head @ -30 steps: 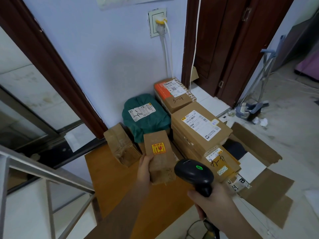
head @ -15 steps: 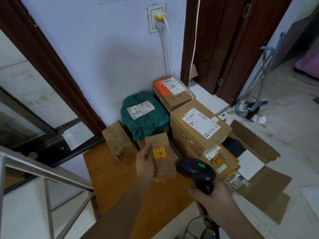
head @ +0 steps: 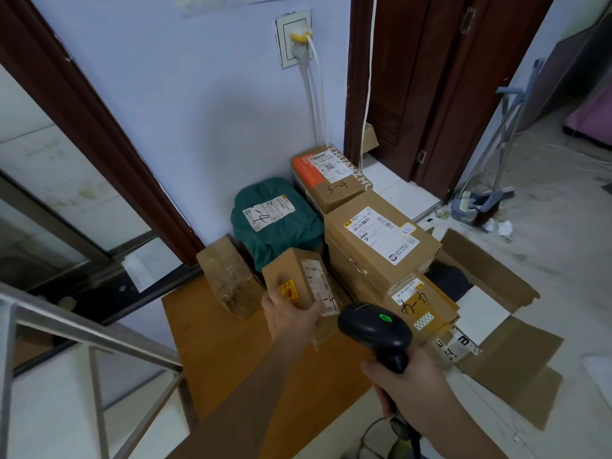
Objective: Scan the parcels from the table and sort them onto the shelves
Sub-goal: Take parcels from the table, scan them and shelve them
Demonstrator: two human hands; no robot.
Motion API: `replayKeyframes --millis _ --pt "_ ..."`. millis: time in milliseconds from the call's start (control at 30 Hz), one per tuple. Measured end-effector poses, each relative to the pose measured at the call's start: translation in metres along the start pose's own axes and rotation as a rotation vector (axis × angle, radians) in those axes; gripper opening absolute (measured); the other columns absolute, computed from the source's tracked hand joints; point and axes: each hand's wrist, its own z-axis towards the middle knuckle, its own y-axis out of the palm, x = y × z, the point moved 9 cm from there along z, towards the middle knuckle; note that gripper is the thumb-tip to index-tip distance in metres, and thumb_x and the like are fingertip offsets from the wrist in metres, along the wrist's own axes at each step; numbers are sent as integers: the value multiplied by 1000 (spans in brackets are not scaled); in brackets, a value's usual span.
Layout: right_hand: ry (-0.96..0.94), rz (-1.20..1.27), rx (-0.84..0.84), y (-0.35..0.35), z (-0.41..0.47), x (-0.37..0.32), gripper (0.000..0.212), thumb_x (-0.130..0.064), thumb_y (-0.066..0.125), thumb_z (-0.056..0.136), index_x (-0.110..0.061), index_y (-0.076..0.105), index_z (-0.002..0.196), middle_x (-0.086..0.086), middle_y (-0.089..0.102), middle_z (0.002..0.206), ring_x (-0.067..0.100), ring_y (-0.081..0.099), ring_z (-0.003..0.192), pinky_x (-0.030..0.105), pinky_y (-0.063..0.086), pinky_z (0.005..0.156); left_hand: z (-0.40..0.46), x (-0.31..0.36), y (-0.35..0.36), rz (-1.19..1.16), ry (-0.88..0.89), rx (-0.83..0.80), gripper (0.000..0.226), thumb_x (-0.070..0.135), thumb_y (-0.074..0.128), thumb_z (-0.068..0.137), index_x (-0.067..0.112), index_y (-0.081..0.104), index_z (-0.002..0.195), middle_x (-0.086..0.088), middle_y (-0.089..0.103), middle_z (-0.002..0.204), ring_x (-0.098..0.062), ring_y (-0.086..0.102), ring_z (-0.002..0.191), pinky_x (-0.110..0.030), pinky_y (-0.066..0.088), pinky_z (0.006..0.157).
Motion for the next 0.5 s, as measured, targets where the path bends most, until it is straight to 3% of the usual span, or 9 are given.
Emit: replayKeyframes --millis 100,267,433,500 --pt "10 16 -14 6 1 0 30 -15 67 90 -10 54 63 6 54 47 16 52 43 26 51 56 -2 -28 -7 -356 -121 -56 98 36 83 78 41 19 152 -7 37 152 -30 48 133 -47 55 98" --pt "19 21 -43 16 1 0 22 -13 67 90 -10 54 73 1 53 44 14 50 40 21 50 51 -14 -66 4 -602 -333 -137 82 21 69 97 33 18 160 -6 56 143 -24 65 110 -40 57 80" --pt "17 -34 -31 14 -4 2 23 -14 67 91 -9 54 72 1 53 45 13 51 41 22 50 53 -28 -83 12 -701 -452 -197 90 33 85 86 36 28 156 -5 66 130 -27 68 112 -47 59 88" --pt "16 -45 -8 12 -5 2 24 -14 67 90 -8 54 71 0 53 44 13 52 40 23 50 52 -33 -84 18 -739 -488 -264 92 38 91 75 23 40 151 -9 74 125 -31 72 112 -51 60 96"
